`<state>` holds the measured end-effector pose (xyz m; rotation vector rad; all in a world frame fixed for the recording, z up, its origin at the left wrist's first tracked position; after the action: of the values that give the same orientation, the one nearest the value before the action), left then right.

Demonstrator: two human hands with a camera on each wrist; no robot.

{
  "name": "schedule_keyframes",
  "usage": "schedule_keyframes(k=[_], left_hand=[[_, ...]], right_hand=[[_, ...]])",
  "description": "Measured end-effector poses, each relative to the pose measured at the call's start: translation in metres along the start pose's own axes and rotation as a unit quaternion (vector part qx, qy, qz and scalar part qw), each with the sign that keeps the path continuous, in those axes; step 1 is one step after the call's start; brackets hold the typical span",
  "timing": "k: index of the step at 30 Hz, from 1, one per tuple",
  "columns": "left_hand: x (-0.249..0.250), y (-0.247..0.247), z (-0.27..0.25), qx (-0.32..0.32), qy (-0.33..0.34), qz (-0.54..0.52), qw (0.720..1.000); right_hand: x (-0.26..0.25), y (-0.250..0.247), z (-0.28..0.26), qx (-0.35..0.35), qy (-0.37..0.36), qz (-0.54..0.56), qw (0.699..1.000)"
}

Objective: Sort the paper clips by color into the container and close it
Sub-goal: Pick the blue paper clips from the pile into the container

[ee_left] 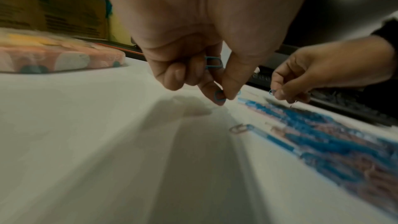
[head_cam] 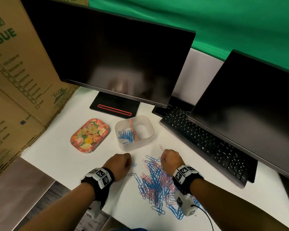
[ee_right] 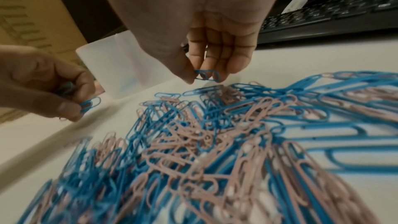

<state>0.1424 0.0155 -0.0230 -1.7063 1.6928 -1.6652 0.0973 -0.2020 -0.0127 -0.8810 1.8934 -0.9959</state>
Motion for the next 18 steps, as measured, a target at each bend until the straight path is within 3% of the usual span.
schedule_keyframes(k=[2,5,8,12,14,15,16,18], left_hand=[[0.009,-0.003,0.002,0.018,0.001,-0.069,0.997],[0.02,0.0,0.013,-0.025,-0.044,-0.207,0.977],[0.029,0.008,0.022,-0.069,-0.13,-0.419,0.896],[0.043,0.013,0.029,-0.084,-0.186,-0.6,0.774],[0.049,0.016,0.035,-0.09,-0.201,-0.622,0.752],[0.05,0.018,0.039,-0.086,-0.198,-0.596,0.773],[0.05,0.017,0.043,-0.072,-0.183,-0.532,0.824],[0.053,0.014,0.054,-0.037,-0.11,-0.288,0.951]], right_hand=[[0.012,-0.009,0.001,0.038,0.043,0.083,0.995],[0.028,-0.014,0.007,0.05,0.104,0.242,0.963],[0.031,-0.007,0.012,-0.008,0.125,0.357,0.925],[0.021,-0.009,0.01,-0.025,0.073,0.225,0.971],[0.013,-0.01,0.007,-0.028,0.038,0.14,0.989],[0.009,-0.009,0.007,-0.026,0.017,0.098,0.995],[0.005,-0.007,0.006,-0.027,-0.001,0.061,0.998],[0.001,-0.002,0.006,-0.028,-0.027,0.015,0.999]])
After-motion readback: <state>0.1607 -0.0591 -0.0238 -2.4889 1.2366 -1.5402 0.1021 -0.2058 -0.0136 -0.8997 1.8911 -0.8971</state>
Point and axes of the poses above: each hand's wrist, its own z-axis towards the middle knuckle, its own y-axis out of the palm, x = y × z, the point moved 6 cm from there along z, towards the middle knuckle, and after that the axes turned 3 degrees about x, right-handed, at the moved point
